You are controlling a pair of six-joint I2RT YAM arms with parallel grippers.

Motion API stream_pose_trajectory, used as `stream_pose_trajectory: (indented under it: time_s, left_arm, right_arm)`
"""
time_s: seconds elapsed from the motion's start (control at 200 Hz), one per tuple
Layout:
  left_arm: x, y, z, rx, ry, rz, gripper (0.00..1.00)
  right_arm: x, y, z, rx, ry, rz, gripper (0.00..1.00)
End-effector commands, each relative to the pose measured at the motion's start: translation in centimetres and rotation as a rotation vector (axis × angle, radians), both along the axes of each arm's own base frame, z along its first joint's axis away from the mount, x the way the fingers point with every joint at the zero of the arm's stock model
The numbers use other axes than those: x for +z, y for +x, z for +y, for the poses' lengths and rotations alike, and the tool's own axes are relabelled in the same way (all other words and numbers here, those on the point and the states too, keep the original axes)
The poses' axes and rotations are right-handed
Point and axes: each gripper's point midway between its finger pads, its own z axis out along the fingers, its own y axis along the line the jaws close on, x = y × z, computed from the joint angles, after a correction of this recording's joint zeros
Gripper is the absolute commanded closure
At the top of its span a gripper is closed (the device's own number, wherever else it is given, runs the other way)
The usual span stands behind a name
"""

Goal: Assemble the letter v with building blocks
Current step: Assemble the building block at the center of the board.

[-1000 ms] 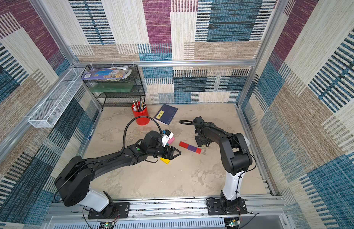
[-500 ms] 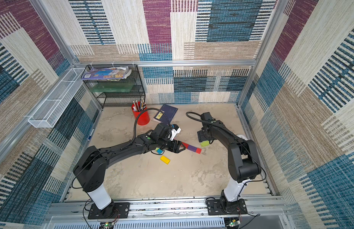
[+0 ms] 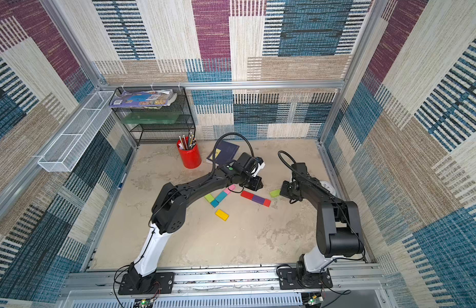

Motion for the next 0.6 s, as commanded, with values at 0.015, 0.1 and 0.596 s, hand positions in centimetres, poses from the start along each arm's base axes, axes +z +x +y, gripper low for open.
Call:
stream_pose_trajectory:
  time_s: [0.015, 0.1, 0.596]
  left_arm:
    - [-1.2, 0.3, -1.6, -0.038, 0.033, -0.009, 0.93]
    - [-1.9, 0.7, -2.9, -0.044, 0.019, -0.002, 0.97]
    - [-5.6, -0.5, -3.6, -0.044, 0.048, 0.075, 0.97]
  right_arm:
    - [-0.4, 0.9, 0.1, -0.002, 0.032, -0.022, 1.0]
    - [-1.2, 0.9, -0.3, -0.008, 0.043, -0.008, 1.0]
    - [-4.0, 1.1, 0.8, 0.037, 0.128, 0.027, 1.0]
